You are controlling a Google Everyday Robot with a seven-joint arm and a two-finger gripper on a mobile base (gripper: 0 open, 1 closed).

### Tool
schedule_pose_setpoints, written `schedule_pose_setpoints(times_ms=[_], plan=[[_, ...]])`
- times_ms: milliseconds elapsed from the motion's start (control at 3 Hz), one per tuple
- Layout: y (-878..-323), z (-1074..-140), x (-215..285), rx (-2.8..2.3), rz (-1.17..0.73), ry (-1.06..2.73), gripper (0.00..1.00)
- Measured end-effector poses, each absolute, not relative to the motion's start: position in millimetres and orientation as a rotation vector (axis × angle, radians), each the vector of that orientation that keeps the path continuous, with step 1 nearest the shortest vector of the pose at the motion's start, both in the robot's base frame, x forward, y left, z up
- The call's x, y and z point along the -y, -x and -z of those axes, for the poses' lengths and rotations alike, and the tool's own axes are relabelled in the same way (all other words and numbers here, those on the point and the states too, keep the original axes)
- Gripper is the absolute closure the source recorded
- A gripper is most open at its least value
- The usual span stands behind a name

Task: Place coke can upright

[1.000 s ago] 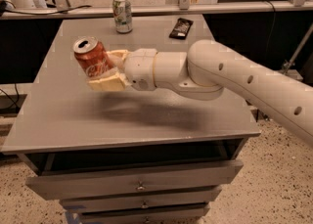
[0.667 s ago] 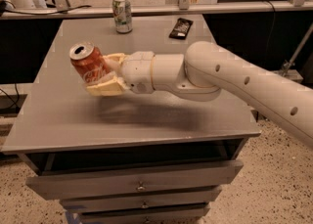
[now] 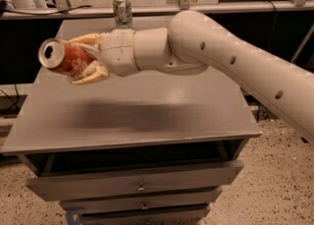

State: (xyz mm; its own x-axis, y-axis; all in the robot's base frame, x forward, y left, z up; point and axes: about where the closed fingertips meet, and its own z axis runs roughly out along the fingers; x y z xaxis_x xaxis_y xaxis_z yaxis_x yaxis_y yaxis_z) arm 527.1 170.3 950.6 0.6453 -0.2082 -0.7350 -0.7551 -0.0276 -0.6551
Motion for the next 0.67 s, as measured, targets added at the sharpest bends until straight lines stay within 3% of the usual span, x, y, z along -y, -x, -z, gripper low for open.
schedule_pose_setpoints(times_ms=[667], plan=[[-528.1, -948.5, -171.0, -0.732, -0.436, 1.627, 1.0]])
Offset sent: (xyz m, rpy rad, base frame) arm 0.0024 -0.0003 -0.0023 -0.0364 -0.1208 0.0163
